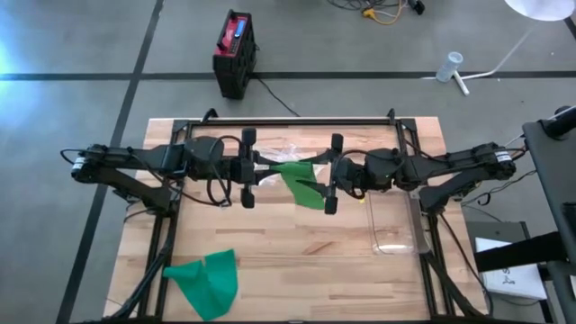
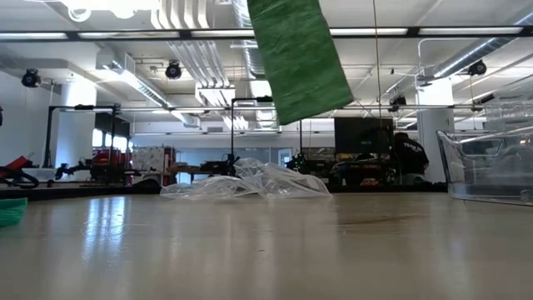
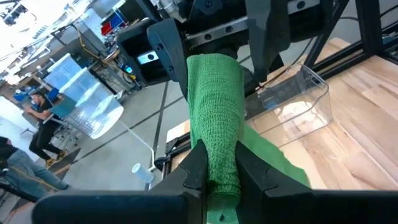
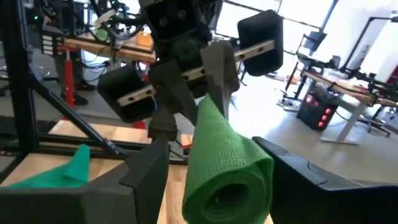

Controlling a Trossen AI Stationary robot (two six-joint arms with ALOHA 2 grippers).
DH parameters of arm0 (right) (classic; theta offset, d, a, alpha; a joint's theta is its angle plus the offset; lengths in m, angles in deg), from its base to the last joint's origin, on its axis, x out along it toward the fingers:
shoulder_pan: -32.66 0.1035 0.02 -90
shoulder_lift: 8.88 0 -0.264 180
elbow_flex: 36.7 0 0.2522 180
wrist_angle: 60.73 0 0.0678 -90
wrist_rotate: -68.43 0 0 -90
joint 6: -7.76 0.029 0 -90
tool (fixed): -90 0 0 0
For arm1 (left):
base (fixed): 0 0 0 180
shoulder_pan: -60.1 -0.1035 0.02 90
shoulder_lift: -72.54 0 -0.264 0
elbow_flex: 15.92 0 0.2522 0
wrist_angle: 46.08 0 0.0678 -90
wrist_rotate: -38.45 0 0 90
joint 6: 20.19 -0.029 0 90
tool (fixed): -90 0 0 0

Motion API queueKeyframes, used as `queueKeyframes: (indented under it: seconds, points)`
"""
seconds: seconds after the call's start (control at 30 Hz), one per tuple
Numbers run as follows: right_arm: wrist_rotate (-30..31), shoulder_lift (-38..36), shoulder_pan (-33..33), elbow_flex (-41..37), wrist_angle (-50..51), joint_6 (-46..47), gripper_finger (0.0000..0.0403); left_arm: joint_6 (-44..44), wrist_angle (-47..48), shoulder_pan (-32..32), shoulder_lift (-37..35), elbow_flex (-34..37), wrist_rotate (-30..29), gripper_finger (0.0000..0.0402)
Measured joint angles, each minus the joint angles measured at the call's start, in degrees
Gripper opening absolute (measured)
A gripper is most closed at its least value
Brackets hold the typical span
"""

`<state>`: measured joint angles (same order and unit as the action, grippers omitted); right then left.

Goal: Roll bandage
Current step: Roll the green bandage

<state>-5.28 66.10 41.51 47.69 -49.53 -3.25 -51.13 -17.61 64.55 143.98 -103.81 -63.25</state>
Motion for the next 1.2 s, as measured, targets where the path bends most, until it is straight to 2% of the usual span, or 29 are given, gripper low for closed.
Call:
queueKeyframes:
  seconds: [0.2,0.33,0.47,0.63,0.8,0.9,1.03,1.2]
  points:
    - [0.2,0.0,-0.8,0.0,0.5,0.5,0.0190,0.1,-0.4,0.0,0.0,0.0,-0.3,0.0038]
    - [0.2,-0.4,-1.1,0.1,4.5,0.3,0.0180,0.2,-1.7,0.3,0.0,0.0,-0.2,0.0038]
    - [0.2,-2.2,-1.1,0.3,7.9,-2.2,0.0193,1.4,-1.8,0.3,-0.5,0.0,-0.2,0.0035]
    - [0.1,-5.3,-0.3,1.8,7.3,-5.6,0.0225,1.9,-1.0,0.4,-0.7,0.0,0.0,0.0034]
    - [-3.7,-4.5,-0.2,2.2,6.0,-6.6,0.0253,1.9,-1.5,0.4,-0.5,0.0,0.2,0.0037]
    - [-3.4,-2.5,-0.2,2.2,4.1,-6.7,0.0263,1.9,-1.9,0.4,-0.2,0.0,0.2,0.0038]
    - [-2.8,-0.9,-0.4,2.2,3.5,-7.0,0.0262,2.6,-1.8,0.4,-0.1,0.0,0.2,0.0038]
    - [-2.7,-0.4,-0.4,2.2,3.2,-6.6,0.0239,3.0,-1.9,0.4,-0.1,0.0,0.2,0.0038]
